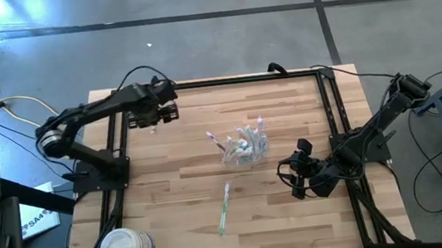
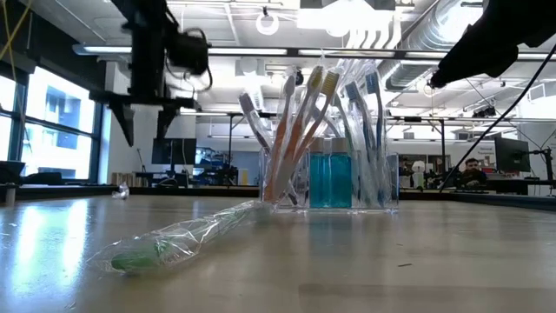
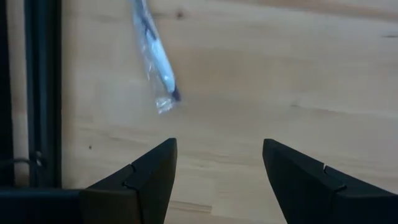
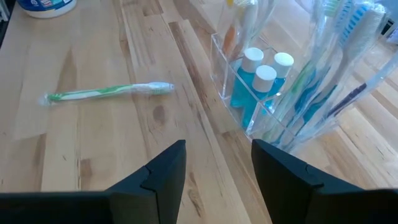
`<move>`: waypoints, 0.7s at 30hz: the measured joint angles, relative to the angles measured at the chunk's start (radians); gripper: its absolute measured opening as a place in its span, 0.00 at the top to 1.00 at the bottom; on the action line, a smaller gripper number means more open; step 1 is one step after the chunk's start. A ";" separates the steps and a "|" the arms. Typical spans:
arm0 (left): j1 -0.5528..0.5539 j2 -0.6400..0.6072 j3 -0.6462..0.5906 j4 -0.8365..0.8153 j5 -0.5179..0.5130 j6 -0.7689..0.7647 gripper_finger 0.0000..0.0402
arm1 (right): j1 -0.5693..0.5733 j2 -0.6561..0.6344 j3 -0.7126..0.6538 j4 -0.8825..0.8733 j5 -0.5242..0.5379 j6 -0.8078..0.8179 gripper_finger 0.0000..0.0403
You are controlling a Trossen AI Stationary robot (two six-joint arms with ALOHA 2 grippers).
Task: Pick & Place toothbrushing station
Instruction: Put the violet toothbrush into the wire organizer
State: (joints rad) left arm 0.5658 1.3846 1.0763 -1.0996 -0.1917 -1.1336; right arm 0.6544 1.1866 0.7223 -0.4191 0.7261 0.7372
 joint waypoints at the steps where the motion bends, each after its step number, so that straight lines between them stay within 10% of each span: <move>1: 0.016 0.027 0.003 -0.002 0.021 0.001 0.42 | 0.000 0.000 0.000 0.000 0.000 0.000 0.57; 21: 0.190 0.237 0.040 -0.033 0.091 -0.030 0.42 | 0.000 0.000 -0.055 0.042 -0.013 0.000 0.57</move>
State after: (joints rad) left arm 0.7560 1.6215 1.1159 -1.1330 -0.1006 -1.1633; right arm 0.6544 1.1862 0.6670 -0.3766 0.7127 0.7372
